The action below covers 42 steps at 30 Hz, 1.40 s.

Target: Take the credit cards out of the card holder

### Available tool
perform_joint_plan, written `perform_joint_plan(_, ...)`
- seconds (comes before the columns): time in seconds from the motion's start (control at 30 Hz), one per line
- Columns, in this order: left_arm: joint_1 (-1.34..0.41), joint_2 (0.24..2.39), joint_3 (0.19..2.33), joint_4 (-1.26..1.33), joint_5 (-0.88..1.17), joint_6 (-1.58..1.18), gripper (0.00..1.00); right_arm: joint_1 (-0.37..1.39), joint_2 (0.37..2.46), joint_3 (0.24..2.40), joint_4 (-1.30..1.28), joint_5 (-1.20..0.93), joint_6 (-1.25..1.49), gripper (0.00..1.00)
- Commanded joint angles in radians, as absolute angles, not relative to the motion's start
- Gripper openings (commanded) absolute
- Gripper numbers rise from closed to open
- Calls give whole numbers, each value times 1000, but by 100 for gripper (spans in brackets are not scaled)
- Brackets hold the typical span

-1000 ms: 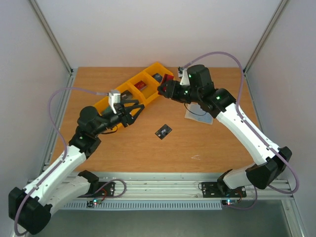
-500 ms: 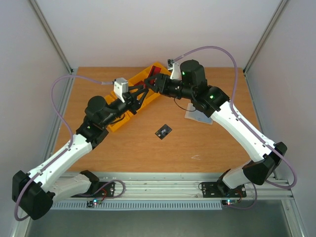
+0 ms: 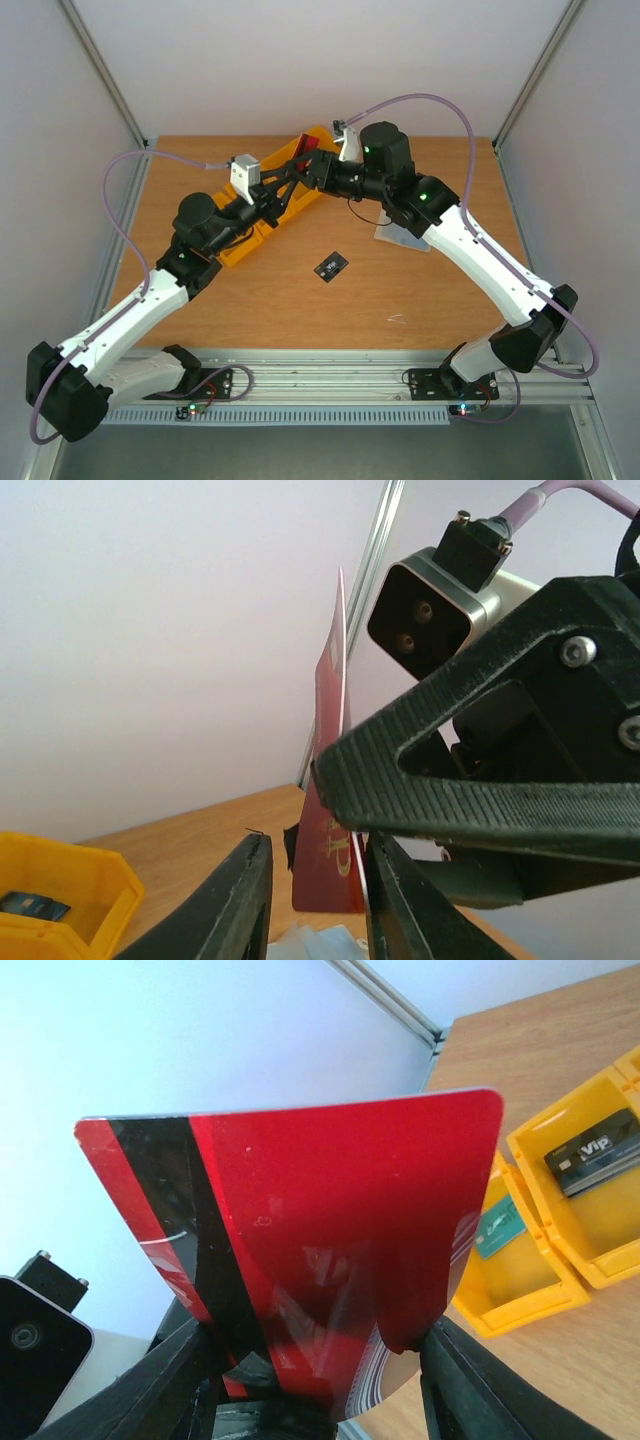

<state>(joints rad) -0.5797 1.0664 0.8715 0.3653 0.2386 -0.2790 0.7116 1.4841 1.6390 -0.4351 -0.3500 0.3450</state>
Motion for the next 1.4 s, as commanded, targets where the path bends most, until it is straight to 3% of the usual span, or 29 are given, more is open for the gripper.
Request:
perform_joint_plan(0.0, -585, 1075, 902, 461, 247, -247, 23, 727, 1494, 1658, -405, -378, 357, 43)
perform_joint_plan(0.07, -586, 1073, 898, 454, 243, -250, 4, 727, 1494, 1658, -405, -381, 357, 43)
perform_joint_plan(0.2, -586, 1063, 887, 443, 221, -250, 0, 726, 1490, 1664, -416, -376, 338, 46)
perform_joint_plan(0.33, -586, 1033, 843, 452, 233, -158, 0, 718, 1475, 1726, -548, -342, 247, 77)
perform_joint_plan(0.43, -586, 1002, 741, 501, 238, 132, 0, 676, 1443, 1787, -687, -348, 154, 97)
perform_joint_plan(0.47, -586, 991, 712, 505, 254, 313, 0, 648, 1437, 1805, -734, -372, 134, 98)
perform_joint_plan(0.57, -584, 950, 612, 518, 361, 838, 0, 535, 1432, 1867, -870, -500, 116, 98)
perform_joint_plan(0.7, -583, 941, 525, 544, 419, 1492, 0, 486, 1483, 1957, -1066, -529, 122, 90)
perform_joint_plan(0.8, -583, 949, 525, 570, 415, 1718, 0, 487, 1523, 1968, -1147, -541, 155, 84)
perform_joint_plan(0.97, -583, 959, 519, 632, 422, 1867, 0, 511, 1546, 1879, -1105, -648, 187, 80)
perform_joint_plan(1.17, -583, 959, 542, 629, 373, 1838, 0, 542, 1553, 1821, -1045, -752, 204, 76)
perform_joint_plan(1.37, -583, 955, 547, 650, 356, 1796, 0, 544, 1558, 1790, -1104, -704, 157, 73)
